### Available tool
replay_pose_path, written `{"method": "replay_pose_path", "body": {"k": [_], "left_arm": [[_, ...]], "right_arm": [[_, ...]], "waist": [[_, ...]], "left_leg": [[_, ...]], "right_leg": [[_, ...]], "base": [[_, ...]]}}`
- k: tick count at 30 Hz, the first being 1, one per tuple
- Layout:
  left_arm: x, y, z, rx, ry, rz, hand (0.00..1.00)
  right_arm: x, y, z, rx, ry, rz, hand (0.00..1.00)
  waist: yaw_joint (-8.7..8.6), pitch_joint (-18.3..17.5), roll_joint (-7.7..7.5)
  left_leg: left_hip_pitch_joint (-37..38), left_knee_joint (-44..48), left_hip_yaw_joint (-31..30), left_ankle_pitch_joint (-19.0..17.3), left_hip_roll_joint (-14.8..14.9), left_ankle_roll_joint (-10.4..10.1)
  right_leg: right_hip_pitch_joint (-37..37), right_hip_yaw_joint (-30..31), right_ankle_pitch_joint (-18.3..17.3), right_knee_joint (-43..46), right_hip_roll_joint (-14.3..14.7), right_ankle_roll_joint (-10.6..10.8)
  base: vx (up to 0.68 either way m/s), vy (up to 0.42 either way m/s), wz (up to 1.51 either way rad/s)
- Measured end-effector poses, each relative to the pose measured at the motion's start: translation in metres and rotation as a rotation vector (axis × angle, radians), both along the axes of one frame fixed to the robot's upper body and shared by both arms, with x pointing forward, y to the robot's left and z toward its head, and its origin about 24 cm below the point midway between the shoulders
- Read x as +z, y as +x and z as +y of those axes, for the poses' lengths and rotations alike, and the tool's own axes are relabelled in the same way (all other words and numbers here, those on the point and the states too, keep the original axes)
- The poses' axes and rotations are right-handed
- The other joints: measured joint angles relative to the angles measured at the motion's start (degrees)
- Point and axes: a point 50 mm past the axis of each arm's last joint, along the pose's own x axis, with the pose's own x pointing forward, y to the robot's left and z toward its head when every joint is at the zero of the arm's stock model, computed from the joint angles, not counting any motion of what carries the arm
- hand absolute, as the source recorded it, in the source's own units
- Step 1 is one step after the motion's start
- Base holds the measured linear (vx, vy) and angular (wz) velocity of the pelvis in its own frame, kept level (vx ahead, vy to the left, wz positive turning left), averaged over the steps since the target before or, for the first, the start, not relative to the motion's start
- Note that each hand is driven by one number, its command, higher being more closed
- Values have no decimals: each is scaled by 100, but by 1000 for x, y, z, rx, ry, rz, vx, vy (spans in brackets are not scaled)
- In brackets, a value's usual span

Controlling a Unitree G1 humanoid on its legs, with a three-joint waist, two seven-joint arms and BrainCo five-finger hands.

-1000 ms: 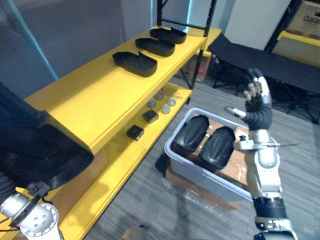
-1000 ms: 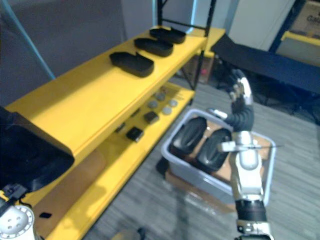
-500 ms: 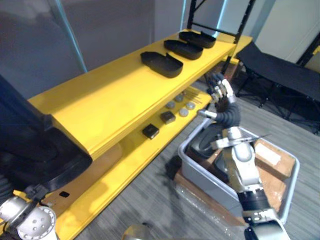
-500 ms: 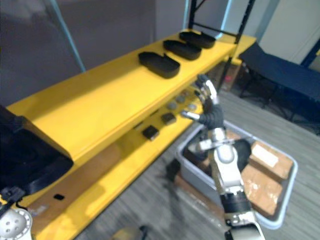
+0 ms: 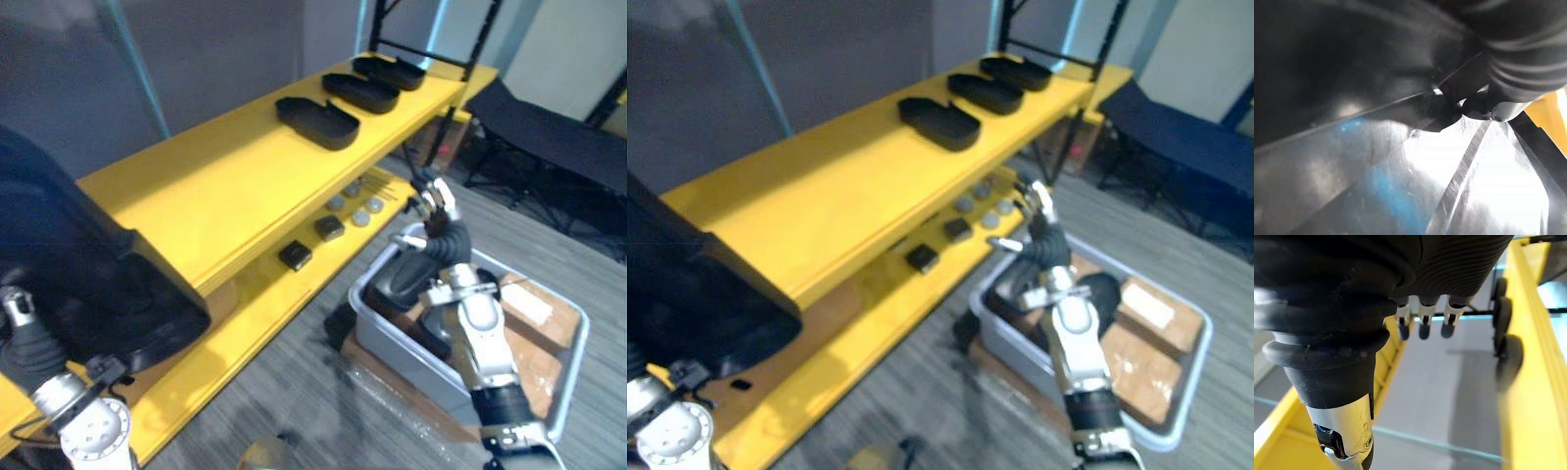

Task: Walk over and take plastic housings, then place them on the shelf

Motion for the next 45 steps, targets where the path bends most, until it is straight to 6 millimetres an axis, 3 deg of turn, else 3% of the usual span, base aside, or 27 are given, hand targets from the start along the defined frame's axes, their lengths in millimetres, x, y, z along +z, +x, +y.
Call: {"method": "replay_pose_path", "body": {"k": [2, 7, 10, 12, 16, 23, 26, 31, 37, 41, 42, 44, 45], "left_arm": [[-4, 2, -4, -33, -43, -2, 100], [-4, 2, -8, -54, -40, -17, 100], [8, 16, -18, -155, 37, -51, 100], [15, 31, -26, -219, 79, -80, 100], [30, 46, -34, -252, 86, -168, 100], [29, 47, -33, -247, 80, -158, 100], [28, 45, -32, -232, 73, -156, 100], [31, 43, -26, -163, 51, -201, 100], [36, 42, -28, -128, 100, -209, 100], [44, 38, -24, -95, 126, -222, 100], [44, 37, -22, -88, 128, -213, 100], [46, 33, -17, -67, 143, -215, 100], [47, 32, -15, -58, 146, -214, 100]], "right_arm": [[0, 0, 0, -4, -19, -2, 0], [0, 0, 0, -2, -29, -8, 0], [-3, -4, -2, -24, -53, -10, 0], [-5, -6, -8, -53, -87, -8, 0], [10, -5, -21, -88, -159, -83, 0], [26, -12, -15, -34, -178, -194, 0], [31, -16, -8, -10, -190, -248, 0], [33, -18, -6, -66, -118, -292, 0], [34, -18, -7, -90, -49, -300, 0], [40, -17, -11, -115, -25, -324, 0], [42, -16, -13, -124, -8, -331, 0], [44, -16, -13, -125, 7, -345, 0], [45, -16, -12, -123, 11, -353, 0]], "waist": [[-28, 10, -1], [-29, 44, -14], [-237, 253, -113], [-348, 279, -169], [-441, 597, 120], [-535, 843, 155], [-572, 870, 159], [-583, 1012, 147], [-551, 1134, 77], [-469, 1133, 59], [-401, 1114, 29], [-358, 1069, -46], [-346, 1081, -82]], "left_leg": [[-25, 42, 239, 50, -7, 13], [-196, 197, 424, 46, 44, 13], [-291, 180, 231, 68, -96, 43], [-448, 220, 79, 157, -154, 6], [-744, 670, 57, 168, 6, -40], [-674, 861, 321, 67, 241, -117], [-691, 993, 471, -37, 263, -69], [-1024, 1226, 594, -99, 198, -18], [-1366, 1992, 544, -482, -156, 143], [-1482, 2165, 692, -616, -201, 221], [-1449, 2142, 716, -754, -224, 262], [-1423, 2173, 759, -886, -217, 300], [-1361, 2177, 730, -916, -243, 363]], "right_leg": [[6, 13, -96, 149, -87, 41], [-213, 493, -219, 465, -113, -142], [-450, 1470, -866, 974, -161, -340], [-610, 1767, -1083, 1198, -144, -317], [-819, 1861, -1004, 1394, 22, -169], [-902, 2247, -1021, 1489, 193, -153], [-1060, 2430, -1116, 1678, 151, -35], [-1533, 2559, -1280, 2156, -17, 12], [-1593, 2371, -1824, 2951, -505, 219], [-1453, 2184, -1897, 2877, -600, 326], [-1345, 2172, -1828, 2799, -602, 461], [-1677, 2459, -1651, 3461, -671, 280], [-2049, 2757, -1324, 4168, -693, 9]], "base": [[20, 67, 38], [5, 57, 13], [-105, 40, 40], [-88, -34, 58], [-90, -27, 12], [-114, -7, -24], [-130, 43, -28], [-69, 43, -6], [53, 24, 30], [108, 44, 32], [100, 32, 11], [139, 73, 9], [142, 94, 16]]}}
